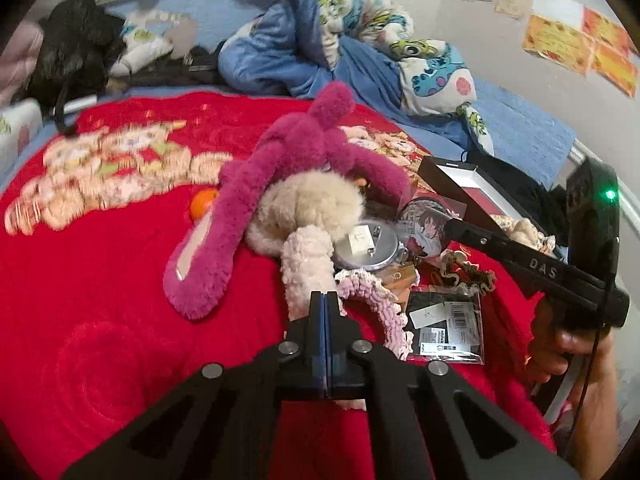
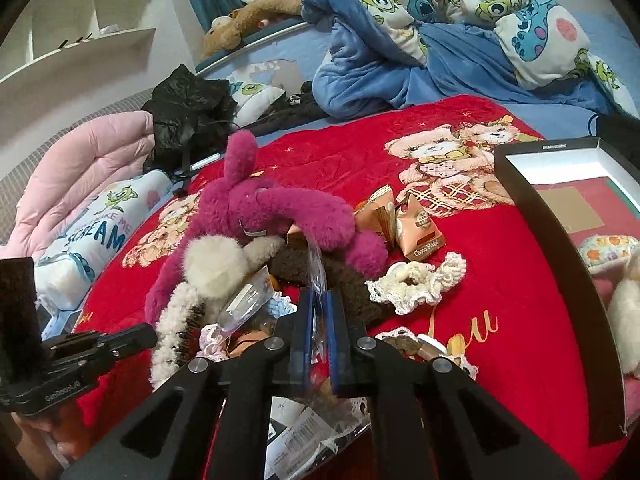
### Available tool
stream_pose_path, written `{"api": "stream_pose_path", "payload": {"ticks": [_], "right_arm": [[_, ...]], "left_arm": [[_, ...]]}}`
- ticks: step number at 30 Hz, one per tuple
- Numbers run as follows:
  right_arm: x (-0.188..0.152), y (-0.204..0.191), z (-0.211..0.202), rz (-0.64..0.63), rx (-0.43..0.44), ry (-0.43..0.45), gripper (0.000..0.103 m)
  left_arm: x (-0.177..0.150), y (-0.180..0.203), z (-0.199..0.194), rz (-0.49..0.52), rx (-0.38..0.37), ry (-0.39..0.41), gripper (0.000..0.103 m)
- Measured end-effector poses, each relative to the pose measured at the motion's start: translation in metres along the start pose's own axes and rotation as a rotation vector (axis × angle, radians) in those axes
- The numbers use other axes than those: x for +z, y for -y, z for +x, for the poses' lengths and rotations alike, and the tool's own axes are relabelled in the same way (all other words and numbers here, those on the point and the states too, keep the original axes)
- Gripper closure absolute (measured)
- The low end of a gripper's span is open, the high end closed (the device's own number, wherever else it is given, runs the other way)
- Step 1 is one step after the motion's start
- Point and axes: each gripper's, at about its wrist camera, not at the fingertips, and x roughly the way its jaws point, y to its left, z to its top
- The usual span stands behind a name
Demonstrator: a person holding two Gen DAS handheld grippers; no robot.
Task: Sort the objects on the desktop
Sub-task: 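Grasp the fuzzy white hair clip with the left tool while the right tool grasps a clear plastic packet, then lift the hair clip with the left tool while the right tool lifts the plastic packet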
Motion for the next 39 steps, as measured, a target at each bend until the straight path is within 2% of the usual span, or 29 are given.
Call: {"api": "stream_pose_path", "payload": {"ticks": [2, 3, 4, 6, 8, 10, 13, 16, 19, 20, 21, 22, 29, 33, 39], "right_arm": [[-0.001, -0.001, -0.002, -0.001, 0.001, 0.000, 0.096], [-0.002, -0.002, -0.002, -0.005, 0.004, -0.002, 0.096], [-0.003, -0.002, -0.003, -0.007, 0.006, -0.003, 0.096], [-0.004, -0.003, -0.002, -0.009, 0.007, -0.011, 0.096], [-0.005, -0.002, -0.002, -0.004, 0.001, -0.013, 0.096], [-0.004, -0.001, -0.002, 0.001, 0.008, -0.012, 0.096], [-0.004, 0.000, -0.004, 0.007, 0.012, -0.006, 0.096], [-0.002, 0.000, -0.003, 0.009, 0.023, -0.006, 0.096], [-0.002, -0.002, -0.002, 0.006, 0.028, -0.007, 0.095], [-0.002, -0.003, -0.001, 0.006, 0.025, -0.007, 0.095], [-0.002, -0.003, -0.001, 0.008, 0.024, -0.008, 0.095], [-0.002, -0.002, -0.001, 0.009, 0.025, -0.009, 0.095], [-0.002, 0.001, -0.003, 0.025, 0.010, -0.010, 0.094], [-0.002, -0.001, -0.011, 0.009, 0.026, 0.011, 0.094], [-0.005, -0.007, -0.017, -0.018, 0.021, 0.016, 0.096]], "left_arm": [[0.000, -0.004, 0.002, -0.025, -0.015, -0.016, 0.098], [0.000, -0.004, 0.003, -0.015, -0.003, -0.020, 0.087], [0.000, -0.003, 0.005, -0.003, 0.018, -0.032, 0.072], [-0.002, -0.005, 0.009, -0.024, 0.019, -0.047, 0.061], [-0.006, -0.009, 0.017, -0.063, 0.014, -0.066, 0.060], [-0.009, -0.011, 0.025, -0.065, 0.026, -0.083, 0.049], [-0.010, -0.013, 0.029, -0.088, 0.009, -0.083, 0.044], [-0.013, -0.011, 0.040, -0.090, 0.003, -0.130, 0.042], [-0.017, 0.000, 0.042, -0.031, 0.044, -0.099, 0.042], [-0.017, 0.001, 0.042, -0.029, 0.054, -0.096, 0.044], [-0.018, 0.002, 0.041, -0.031, 0.058, -0.092, 0.056], [-0.017, 0.002, 0.040, -0.032, 0.049, -0.088, 0.059], [-0.016, 0.006, 0.032, -0.008, 0.041, -0.069, 0.061], [-0.012, 0.010, 0.023, 0.022, 0.064, -0.037, 0.061], [-0.008, 0.015, 0.004, 0.050, 0.059, 0.007, 0.061]]}}
